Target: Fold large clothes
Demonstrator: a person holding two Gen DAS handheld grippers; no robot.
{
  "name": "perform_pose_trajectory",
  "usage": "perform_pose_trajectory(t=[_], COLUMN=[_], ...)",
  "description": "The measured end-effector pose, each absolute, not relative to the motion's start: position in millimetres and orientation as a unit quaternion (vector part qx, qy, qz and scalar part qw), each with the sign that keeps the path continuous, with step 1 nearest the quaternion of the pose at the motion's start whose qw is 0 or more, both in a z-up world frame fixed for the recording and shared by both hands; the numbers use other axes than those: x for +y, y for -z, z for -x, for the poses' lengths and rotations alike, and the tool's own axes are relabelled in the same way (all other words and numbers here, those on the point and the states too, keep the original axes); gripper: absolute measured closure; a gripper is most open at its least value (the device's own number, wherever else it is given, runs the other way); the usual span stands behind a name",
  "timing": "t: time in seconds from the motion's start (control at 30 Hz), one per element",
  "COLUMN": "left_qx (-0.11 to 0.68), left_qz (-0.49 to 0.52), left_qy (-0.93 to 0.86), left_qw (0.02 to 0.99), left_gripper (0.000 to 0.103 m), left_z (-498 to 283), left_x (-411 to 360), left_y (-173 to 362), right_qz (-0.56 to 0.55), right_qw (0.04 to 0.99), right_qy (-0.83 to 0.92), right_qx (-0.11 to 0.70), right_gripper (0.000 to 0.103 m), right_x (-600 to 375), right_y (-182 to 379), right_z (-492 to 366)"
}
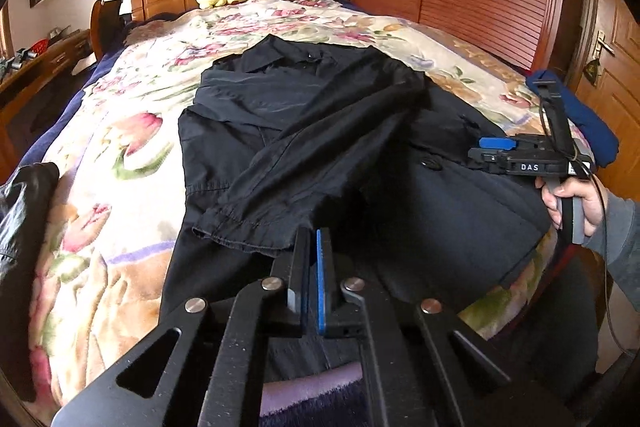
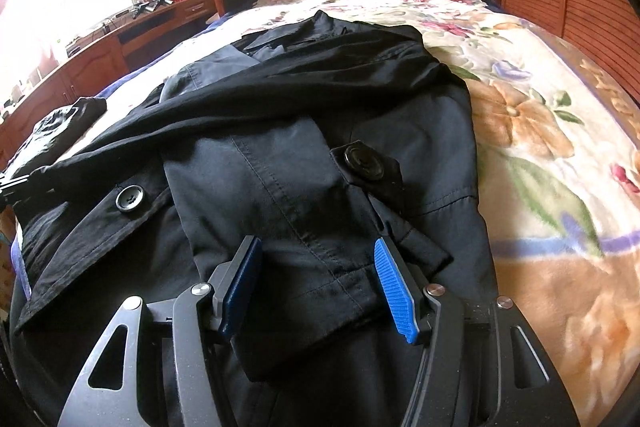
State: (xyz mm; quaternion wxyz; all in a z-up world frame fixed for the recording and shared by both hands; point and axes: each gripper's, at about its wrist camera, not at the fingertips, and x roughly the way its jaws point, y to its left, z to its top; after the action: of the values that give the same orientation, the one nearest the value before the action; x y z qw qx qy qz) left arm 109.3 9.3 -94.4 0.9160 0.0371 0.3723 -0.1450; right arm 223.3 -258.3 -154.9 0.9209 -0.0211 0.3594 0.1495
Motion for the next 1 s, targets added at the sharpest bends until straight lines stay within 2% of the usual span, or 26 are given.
perform_pose_trajectory(t=[0.23, 0.3, 0.33, 0.5, 0.67, 1.0], left_qx=[0.392, 0.394, 0.394, 0.42, 0.435, 0.43], left_qz=[-0.021, -0.016, -0.015, -0.004, 0.012, -0.003], left_qy=[0.143, 0.132, 0.125, 0.093, 0.085, 0.057], left_qw=[0.909, 0.91, 0.911, 0.903, 0.896, 0.901], left_gripper=[0.099, 0.096, 0.089, 0.086, 0.085, 0.085], left_z=[-105.0, -100.6, -97.9, -85.7, -78.6, -73.4], left_x=[22.2, 30.5, 34.7, 62.0, 76.6, 75.2], left_y=[101.3, 101.8, 102.4, 116.0, 133.0, 125.4], right_qz=[0.018, 0.019, 0.019, 0.018, 0.019, 0.019], right_qw=[0.921, 0.921, 0.921, 0.921, 0.923, 0.923], right_qy=[-0.152, -0.151, -0.151, -0.151, -0.151, -0.152], right_qx=[0.358, 0.358, 0.358, 0.357, 0.355, 0.353], right_gripper=[0.042, 0.042, 0.042, 0.042, 0.042, 0.041], right_x=[-260.1, -260.1, -260.0, -259.8, -259.4, -258.8], right_y=[154.9, 155.1, 155.0, 155.2, 155.7, 155.7], right_z=[-224.2, -224.1, -224.2, -223.9, -223.8, -223.9])
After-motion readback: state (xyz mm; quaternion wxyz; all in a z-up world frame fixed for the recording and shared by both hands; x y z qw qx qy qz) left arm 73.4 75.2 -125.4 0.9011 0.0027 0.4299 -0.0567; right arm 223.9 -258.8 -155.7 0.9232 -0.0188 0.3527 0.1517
